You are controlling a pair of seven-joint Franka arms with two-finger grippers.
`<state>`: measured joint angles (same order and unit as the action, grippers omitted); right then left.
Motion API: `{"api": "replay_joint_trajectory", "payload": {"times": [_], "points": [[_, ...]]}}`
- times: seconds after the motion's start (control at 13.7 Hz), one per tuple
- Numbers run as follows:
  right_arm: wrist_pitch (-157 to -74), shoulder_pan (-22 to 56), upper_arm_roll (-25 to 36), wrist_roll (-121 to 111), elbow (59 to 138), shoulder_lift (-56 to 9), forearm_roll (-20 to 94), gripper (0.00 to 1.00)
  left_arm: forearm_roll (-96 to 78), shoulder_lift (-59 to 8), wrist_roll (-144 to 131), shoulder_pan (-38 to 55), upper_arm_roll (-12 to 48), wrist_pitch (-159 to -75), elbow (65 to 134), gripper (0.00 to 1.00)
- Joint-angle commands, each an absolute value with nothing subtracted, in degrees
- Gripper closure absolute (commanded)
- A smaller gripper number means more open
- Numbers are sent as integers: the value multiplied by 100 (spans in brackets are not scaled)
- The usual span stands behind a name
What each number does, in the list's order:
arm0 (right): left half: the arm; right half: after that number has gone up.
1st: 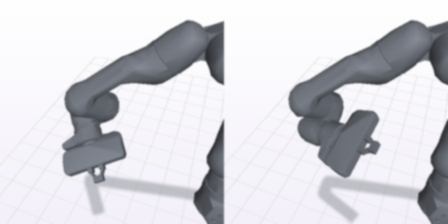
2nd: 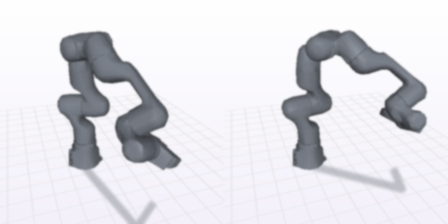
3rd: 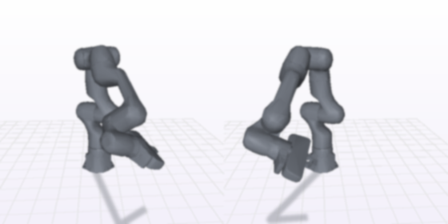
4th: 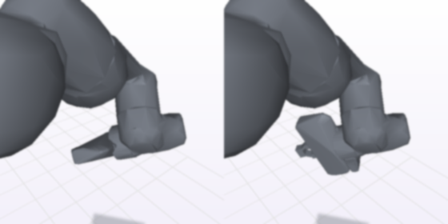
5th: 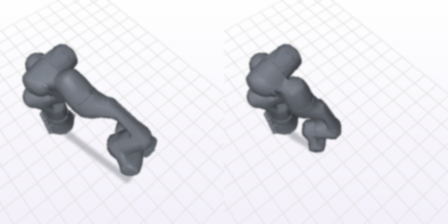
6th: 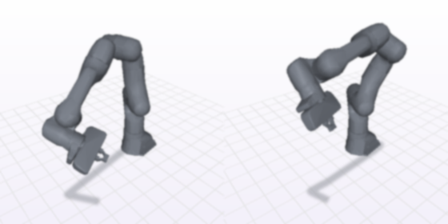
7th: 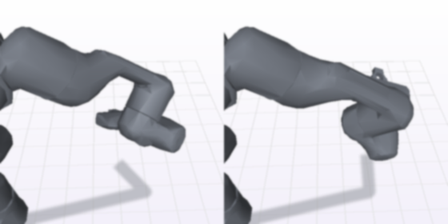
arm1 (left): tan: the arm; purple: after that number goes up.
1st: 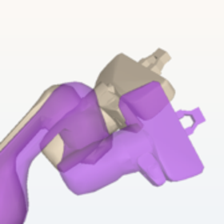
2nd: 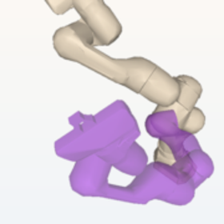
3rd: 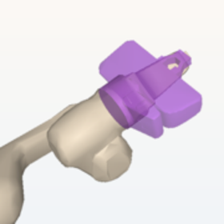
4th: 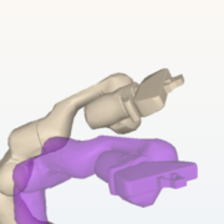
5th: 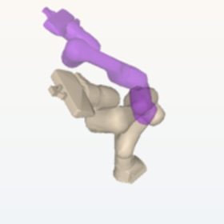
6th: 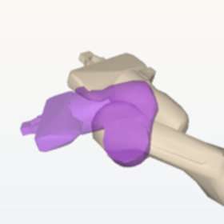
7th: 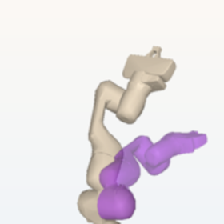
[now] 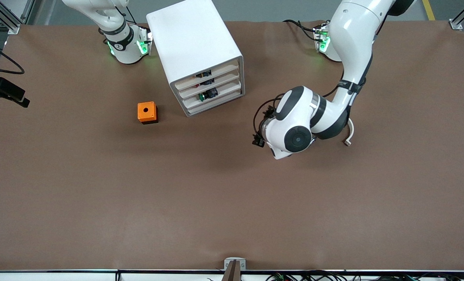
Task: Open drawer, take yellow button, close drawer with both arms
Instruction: 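Reach the left gripper to the white cabinet's middle drawer handle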
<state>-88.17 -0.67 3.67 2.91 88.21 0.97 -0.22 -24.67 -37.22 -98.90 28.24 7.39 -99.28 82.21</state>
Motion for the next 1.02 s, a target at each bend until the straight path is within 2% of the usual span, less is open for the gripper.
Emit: {"api": "replay_joint_trajectory", "payload": {"times": [0.0, 0.29, 0.58, 0.8, 0.95], "points": [[-8895, -35, 396, 264, 8947, 176, -88, 0, -3266, -3797, -10658, 2865, 694, -9818, 8165, 1], [-8877, -18, 404, 255, 8947, 176, -97, 0, -4172, -3920, -12099, 2944, 703, -9650, 8174, 3], [-8833, 0, 404, 264, 8956, 176, -97, 0, -4745, -4043, -13383, 3190, 703, -9554, 8165, 19], [-8824, 0, 404, 264, 8974, 176, -97, 0, -5079, -4148, -13999, 3278, 703, -9177, 8156, 20], [-8816, 0, 396, 264, 8974, 176, -97, 0, -5403, -4253, -14080, 3296, 703, -8931, 8148, 28]]}}
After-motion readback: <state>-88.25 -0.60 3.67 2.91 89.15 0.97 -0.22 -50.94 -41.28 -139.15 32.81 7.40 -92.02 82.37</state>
